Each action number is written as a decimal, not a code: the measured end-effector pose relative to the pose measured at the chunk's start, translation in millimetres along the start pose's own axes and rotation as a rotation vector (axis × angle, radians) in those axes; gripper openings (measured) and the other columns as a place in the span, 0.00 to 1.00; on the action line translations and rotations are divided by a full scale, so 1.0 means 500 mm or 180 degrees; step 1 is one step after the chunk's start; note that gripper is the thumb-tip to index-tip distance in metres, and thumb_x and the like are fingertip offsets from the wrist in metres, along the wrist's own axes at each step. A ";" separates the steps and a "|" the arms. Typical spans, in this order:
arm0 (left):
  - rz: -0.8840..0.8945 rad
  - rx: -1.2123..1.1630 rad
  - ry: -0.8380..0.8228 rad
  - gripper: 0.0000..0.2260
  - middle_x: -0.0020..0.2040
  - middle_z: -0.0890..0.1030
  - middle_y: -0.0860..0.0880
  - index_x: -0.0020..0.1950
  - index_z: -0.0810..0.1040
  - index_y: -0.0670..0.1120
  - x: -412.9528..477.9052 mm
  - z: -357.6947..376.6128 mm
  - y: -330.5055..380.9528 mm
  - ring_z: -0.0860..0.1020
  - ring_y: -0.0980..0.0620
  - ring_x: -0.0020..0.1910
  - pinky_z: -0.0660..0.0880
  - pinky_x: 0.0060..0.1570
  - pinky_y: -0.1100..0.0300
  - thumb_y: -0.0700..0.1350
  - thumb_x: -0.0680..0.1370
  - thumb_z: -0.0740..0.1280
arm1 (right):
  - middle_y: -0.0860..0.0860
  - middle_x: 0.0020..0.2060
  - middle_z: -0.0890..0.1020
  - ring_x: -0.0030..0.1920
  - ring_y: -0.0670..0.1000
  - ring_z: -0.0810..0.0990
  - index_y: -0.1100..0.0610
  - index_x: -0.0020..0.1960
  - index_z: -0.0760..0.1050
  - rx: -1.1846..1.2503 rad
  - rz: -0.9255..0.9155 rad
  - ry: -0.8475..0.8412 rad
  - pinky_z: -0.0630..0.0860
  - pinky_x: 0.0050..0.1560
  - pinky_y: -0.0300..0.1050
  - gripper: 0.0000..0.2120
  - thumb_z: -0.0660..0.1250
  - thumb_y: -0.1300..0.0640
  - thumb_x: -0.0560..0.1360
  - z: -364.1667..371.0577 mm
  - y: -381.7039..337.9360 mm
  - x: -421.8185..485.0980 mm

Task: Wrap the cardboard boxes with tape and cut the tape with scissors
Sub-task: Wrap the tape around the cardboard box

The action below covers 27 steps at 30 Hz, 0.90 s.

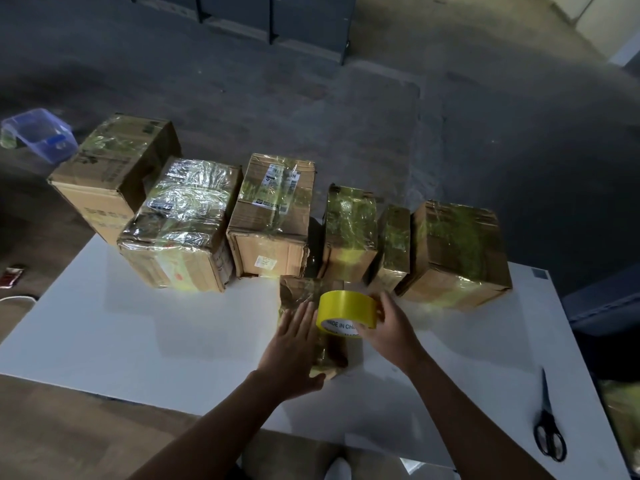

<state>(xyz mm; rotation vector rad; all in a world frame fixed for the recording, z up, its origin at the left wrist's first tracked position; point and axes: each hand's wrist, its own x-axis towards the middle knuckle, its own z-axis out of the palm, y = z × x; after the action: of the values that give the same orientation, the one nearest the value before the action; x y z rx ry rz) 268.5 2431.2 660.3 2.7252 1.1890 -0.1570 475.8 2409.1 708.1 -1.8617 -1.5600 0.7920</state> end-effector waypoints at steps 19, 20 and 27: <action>-0.0048 0.0102 -0.0335 0.49 0.77 0.41 0.34 0.77 0.34 0.52 0.015 -0.019 0.019 0.41 0.34 0.76 0.38 0.72 0.39 0.63 0.72 0.67 | 0.55 0.47 0.78 0.45 0.58 0.78 0.56 0.52 0.72 -0.1944 -0.0379 -0.0316 0.65 0.39 0.43 0.17 0.71 0.53 0.66 -0.088 0.077 0.028; -0.0065 0.0157 -0.0394 0.50 0.77 0.43 0.33 0.78 0.35 0.52 0.020 -0.027 0.026 0.43 0.33 0.76 0.40 0.72 0.37 0.61 0.72 0.69 | 0.55 0.46 0.77 0.44 0.58 0.78 0.56 0.52 0.71 -0.1910 -0.0356 -0.0319 0.65 0.38 0.43 0.16 0.71 0.54 0.67 -0.079 0.078 0.026; 0.0052 0.0512 -0.0402 0.39 0.73 0.59 0.39 0.75 0.55 0.41 0.046 -0.068 0.073 0.61 0.38 0.69 0.68 0.61 0.43 0.55 0.73 0.70 | 0.50 0.43 0.73 0.44 0.54 0.76 0.51 0.49 0.65 -0.1587 -0.0025 -0.0458 0.65 0.38 0.43 0.15 0.69 0.54 0.68 -0.067 0.088 0.022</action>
<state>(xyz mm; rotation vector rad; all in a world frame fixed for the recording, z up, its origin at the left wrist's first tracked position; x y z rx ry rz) 311.9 2429.8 693.8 2.8111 1.1660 -0.4338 530.7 2411.4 696.4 -2.1764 -1.9936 0.5763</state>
